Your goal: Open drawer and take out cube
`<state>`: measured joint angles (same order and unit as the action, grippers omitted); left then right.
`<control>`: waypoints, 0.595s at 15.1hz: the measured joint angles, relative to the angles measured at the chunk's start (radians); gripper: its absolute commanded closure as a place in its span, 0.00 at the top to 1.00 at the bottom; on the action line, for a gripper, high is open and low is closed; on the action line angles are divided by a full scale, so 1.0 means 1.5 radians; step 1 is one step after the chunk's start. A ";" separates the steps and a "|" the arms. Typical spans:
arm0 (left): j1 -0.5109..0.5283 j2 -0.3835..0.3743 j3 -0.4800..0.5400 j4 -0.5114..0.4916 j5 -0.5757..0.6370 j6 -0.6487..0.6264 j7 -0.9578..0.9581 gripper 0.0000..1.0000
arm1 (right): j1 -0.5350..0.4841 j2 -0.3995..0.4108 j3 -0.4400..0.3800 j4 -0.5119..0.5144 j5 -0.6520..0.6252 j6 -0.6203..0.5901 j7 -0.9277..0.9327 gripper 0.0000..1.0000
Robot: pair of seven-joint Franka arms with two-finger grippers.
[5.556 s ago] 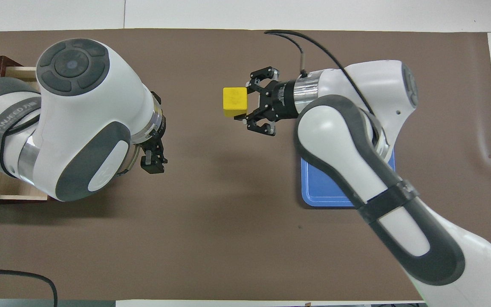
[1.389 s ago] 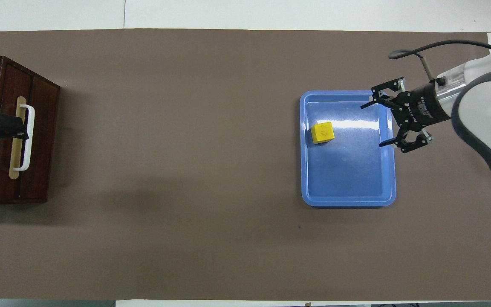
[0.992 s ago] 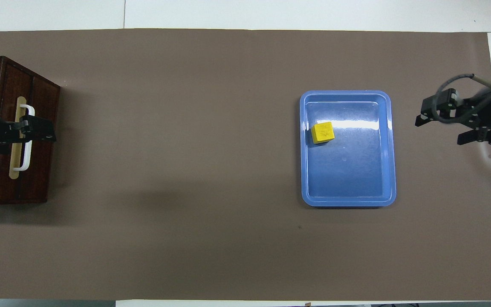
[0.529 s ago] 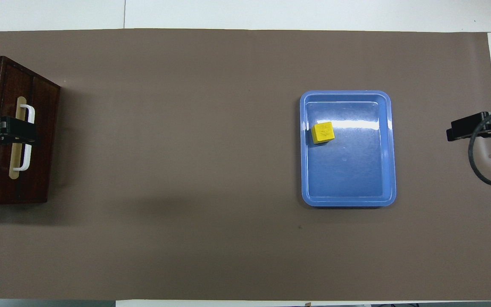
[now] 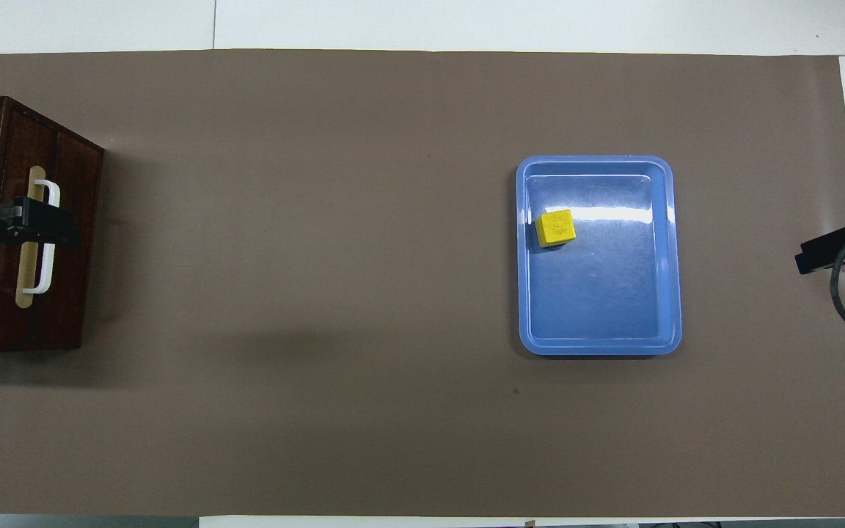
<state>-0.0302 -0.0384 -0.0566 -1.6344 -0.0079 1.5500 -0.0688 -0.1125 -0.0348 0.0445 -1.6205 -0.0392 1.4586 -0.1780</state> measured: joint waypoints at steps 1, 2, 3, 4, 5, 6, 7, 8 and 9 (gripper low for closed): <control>0.000 0.000 -0.001 0.000 0.000 0.000 0.006 1.00 | -0.002 0.002 0.001 0.008 0.000 -0.011 0.001 1.00; 0.000 0.000 -0.001 0.000 0.000 -0.001 0.011 1.00 | -0.005 0.004 0.002 0.018 0.000 -0.022 0.002 1.00; 0.001 0.000 -0.001 0.000 0.000 -0.002 0.015 1.00 | -0.007 0.004 0.004 0.024 0.000 -0.028 0.004 1.00; 0.002 0.000 -0.001 -0.002 0.000 -0.003 0.021 1.00 | -0.008 0.004 0.005 0.027 0.000 -0.030 0.009 1.00; 0.004 0.000 -0.001 -0.003 0.000 -0.004 0.025 1.00 | -0.008 0.004 0.008 0.028 0.000 -0.030 0.014 1.00; 0.006 0.000 -0.002 -0.004 0.000 -0.004 0.029 1.00 | -0.008 0.004 0.011 0.028 0.000 -0.030 0.019 1.00; 0.007 0.000 -0.003 -0.004 0.000 -0.004 0.031 1.00 | -0.008 0.004 0.013 0.028 0.000 -0.030 0.022 1.00; 0.007 0.000 -0.003 -0.004 0.000 -0.004 0.032 1.00 | -0.008 0.004 0.015 0.028 0.000 -0.030 0.023 1.00; 0.008 0.000 -0.003 -0.004 0.000 -0.005 0.032 1.00 | -0.008 0.004 0.016 0.028 0.000 -0.030 0.024 1.00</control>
<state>-0.0188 -0.0384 -0.0611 -1.6404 -0.0079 1.5432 -0.0204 -0.1248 -0.0286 0.0682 -1.5778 -0.0395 1.4134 -0.1425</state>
